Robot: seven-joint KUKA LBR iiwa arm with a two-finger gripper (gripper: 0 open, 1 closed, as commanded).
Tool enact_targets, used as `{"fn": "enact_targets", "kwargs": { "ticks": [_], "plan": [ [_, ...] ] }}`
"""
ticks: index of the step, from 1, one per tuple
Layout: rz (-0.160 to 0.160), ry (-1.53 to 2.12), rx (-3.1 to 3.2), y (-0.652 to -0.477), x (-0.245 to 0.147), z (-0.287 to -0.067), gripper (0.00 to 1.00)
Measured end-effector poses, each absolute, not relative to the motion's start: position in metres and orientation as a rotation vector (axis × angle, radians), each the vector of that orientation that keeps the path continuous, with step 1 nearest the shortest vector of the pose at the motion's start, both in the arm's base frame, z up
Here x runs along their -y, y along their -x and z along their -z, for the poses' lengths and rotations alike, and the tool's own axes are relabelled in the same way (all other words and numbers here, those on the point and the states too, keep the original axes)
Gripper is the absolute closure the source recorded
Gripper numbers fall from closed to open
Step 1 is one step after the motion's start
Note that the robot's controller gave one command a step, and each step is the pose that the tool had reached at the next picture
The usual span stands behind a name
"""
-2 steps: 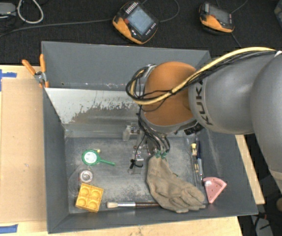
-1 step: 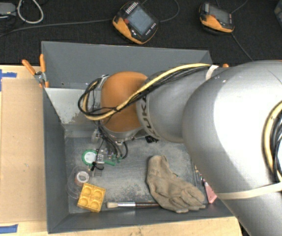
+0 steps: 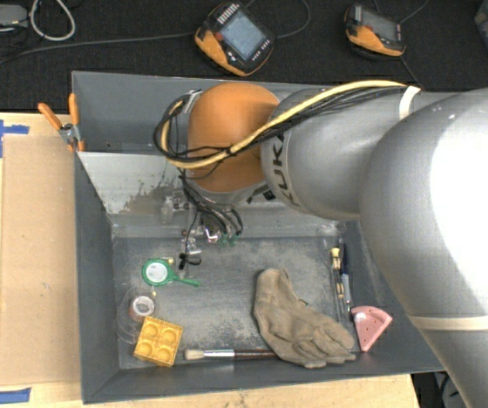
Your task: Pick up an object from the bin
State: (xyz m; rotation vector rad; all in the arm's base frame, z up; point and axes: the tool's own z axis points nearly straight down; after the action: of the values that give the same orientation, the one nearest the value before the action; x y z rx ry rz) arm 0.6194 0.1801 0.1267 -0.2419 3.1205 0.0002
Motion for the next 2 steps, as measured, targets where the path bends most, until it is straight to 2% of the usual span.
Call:
{"fn": "enact_targets", "kwargs": {
  "ticks": [1, 2],
  "plan": [
    [0.000, -0.121, -3.150, -0.5942, -0.1905, -0.0699, 0.00],
    [-0.002, -0.015, -3.135, -0.5980, -0.1988, -0.0696, 0.00]
  ]
}}
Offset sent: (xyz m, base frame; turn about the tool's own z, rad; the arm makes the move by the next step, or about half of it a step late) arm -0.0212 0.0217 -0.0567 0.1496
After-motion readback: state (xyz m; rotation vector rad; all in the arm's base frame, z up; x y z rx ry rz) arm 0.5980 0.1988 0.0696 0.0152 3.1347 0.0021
